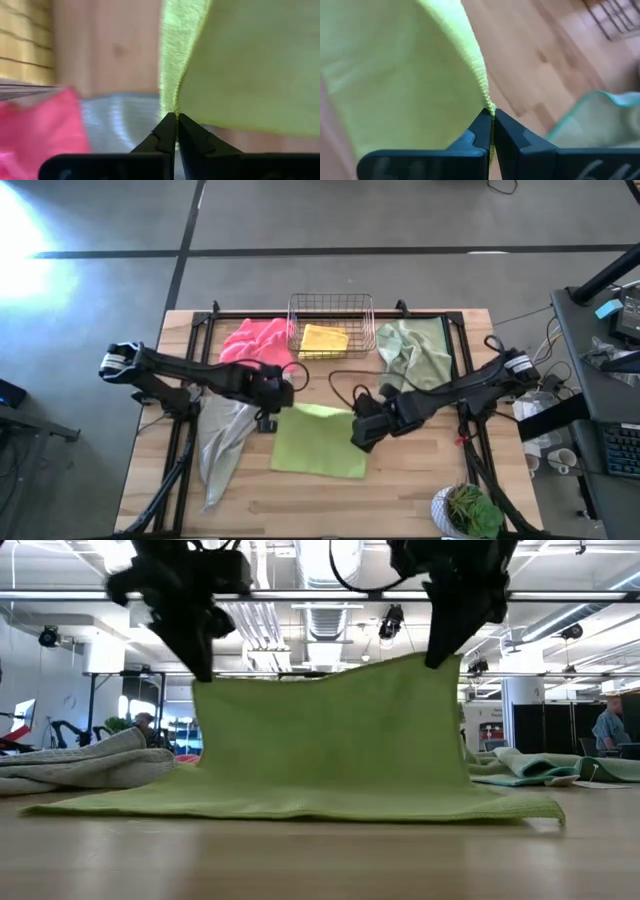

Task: Fold microfiber towels
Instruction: Fold the green towel

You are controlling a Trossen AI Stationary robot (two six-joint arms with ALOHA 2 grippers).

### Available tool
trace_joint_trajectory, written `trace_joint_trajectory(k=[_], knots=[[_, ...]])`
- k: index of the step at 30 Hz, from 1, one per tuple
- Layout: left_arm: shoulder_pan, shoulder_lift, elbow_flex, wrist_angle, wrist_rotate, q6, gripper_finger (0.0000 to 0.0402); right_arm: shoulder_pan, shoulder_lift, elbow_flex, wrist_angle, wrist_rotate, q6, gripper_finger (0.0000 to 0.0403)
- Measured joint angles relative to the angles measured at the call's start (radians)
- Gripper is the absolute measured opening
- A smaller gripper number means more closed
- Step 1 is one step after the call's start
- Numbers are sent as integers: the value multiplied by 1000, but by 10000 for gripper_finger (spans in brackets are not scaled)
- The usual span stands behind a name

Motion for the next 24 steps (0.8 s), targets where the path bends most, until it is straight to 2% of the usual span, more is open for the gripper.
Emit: trace_joint_trajectory(k=[3,9,14,24], knots=[[-30,0,-7,-8,78,-24,0,40,13,0,61,0,-38,8],[-74,5,-17,-7,108,-51,0,96,88,-1,106,-47,-30,8],[-79,20,-26,4,176,-52,0,131,168,-1,171,-95,-27,8],[-83,141,-27,24,383,-50,0,159,235,54,207,-131,-30,8]])
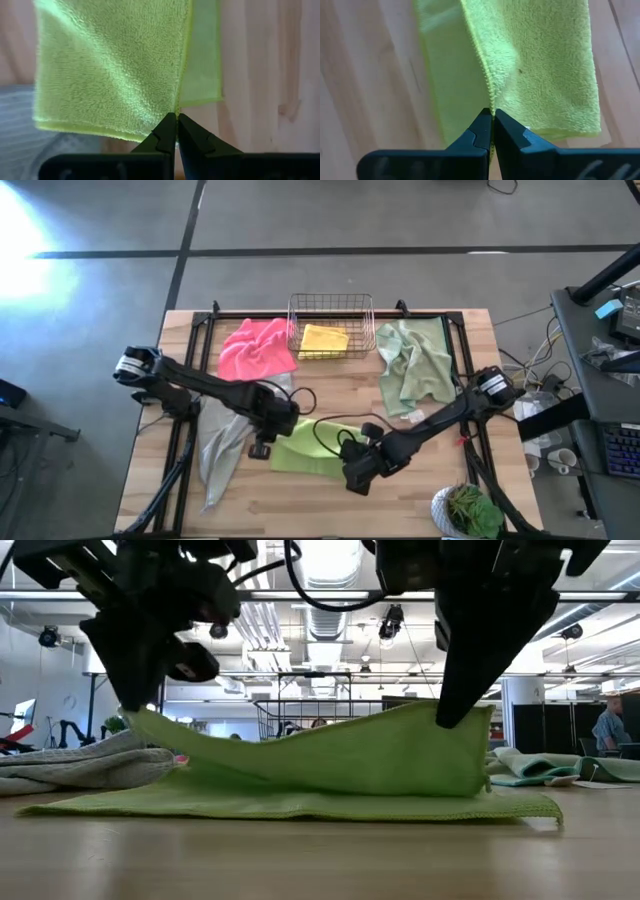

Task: Fold microfiber towels
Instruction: Fold the green towel

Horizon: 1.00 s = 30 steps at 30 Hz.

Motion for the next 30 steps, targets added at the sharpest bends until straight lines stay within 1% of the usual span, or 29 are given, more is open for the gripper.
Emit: trace_joint_trajectory(k=[6,11,18,21,30], knots=[[-22,22,0,35,5,-2,0,13,0,12,-13,0,-5,8],[-29,22,0,67,10,-53,0,34,-2,17,-36,-7,-43,8],[-44,22,0,66,54,-104,0,51,5,13,-36,-26,-80,8],[-50,22,0,66,89,-108,0,56,6,11,-36,-26,-84,8],[-66,22,0,115,91,-107,0,59,6,9,-36,-26,-85,8]])
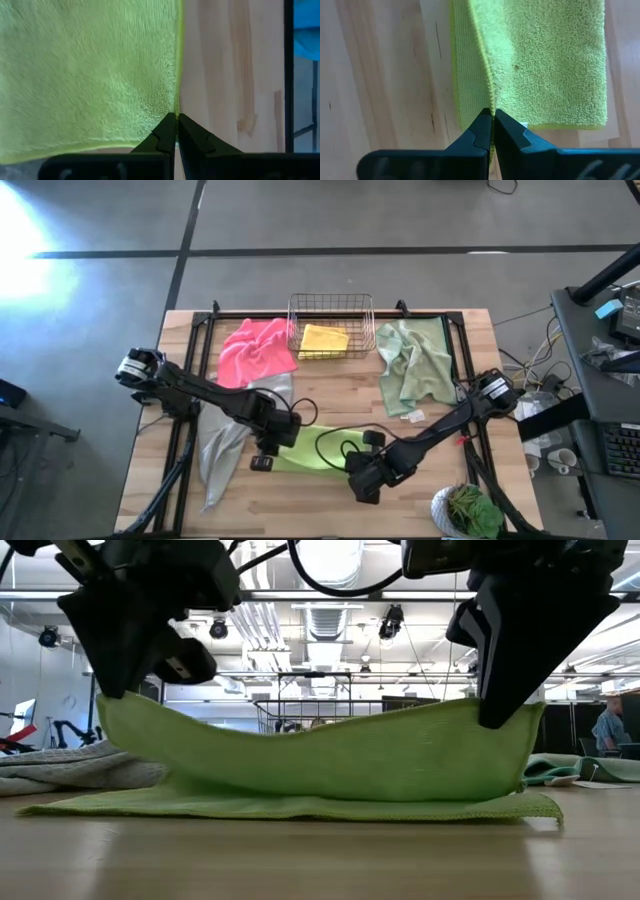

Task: Fold microfiber towels
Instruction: Fold the green towel

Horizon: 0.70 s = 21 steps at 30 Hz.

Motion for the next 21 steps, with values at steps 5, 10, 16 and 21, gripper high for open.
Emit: trace_joint_trajectory(k=[5,10,16,21], knots=[[0,0,0,12,0,1,0,0,0,0,2,0,11,13],[-3,0,0,12,9,1,1,0,0,8,12,-21,14,35],[-9,0,0,11,42,2,40,0,0,10,12,-22,63,87],[-14,0,0,9,43,1,96,0,-3,10,12,-23,86,123]])
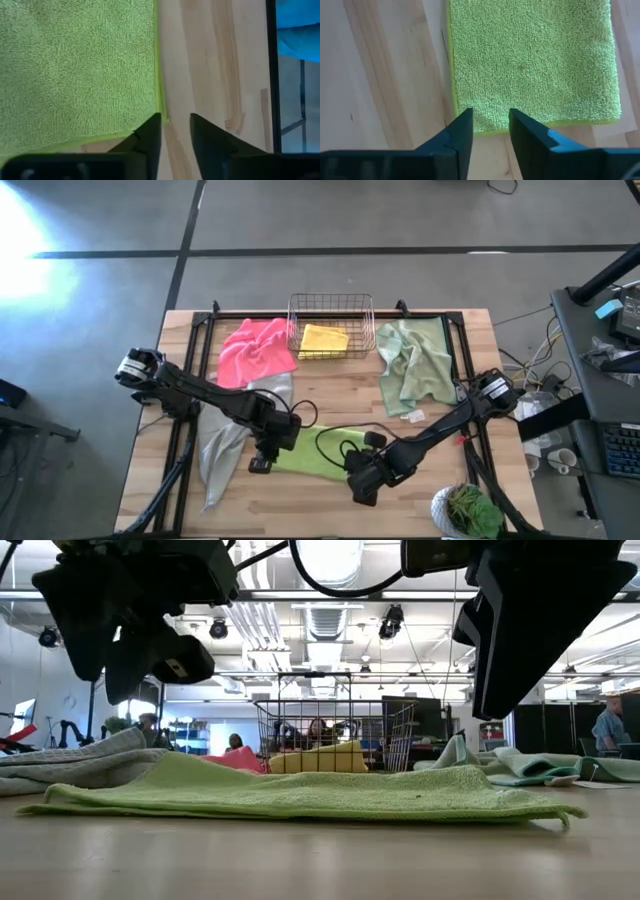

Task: Fold microfiber towels
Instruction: Fold the green towel

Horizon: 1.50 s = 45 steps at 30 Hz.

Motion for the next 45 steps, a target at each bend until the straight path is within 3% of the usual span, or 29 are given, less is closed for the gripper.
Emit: trace_joint_trajectory(k=[6,10,15,22,28,32,39,45], knots=[[0,-15,14,-15,-6,0,137,-1,-39,12,-6,1,14,140],[6,-32,43,-7,-106,1,135,-8,-93,20,-31,19,18,140],[11,-81,50,-10,-256,1,125,-10,-166,19,-84,144,58,130],[12,-229,39,-17,-361,0,110,-24,-191,-20,-81,150,218,83],[13,-367,35,-36,-502,0,98,-42,-141,-62,8,77,327,15],[13,-431,32,-39,-561,0,88,-62,-98,-75,65,20,363,9],[15,-492,3,-46,-572,1,64,-87,-21,-77,66,-83,419,8],[15,-493,3,-41,-573,1,54,-115,33,-77,75,-102,444,8]])
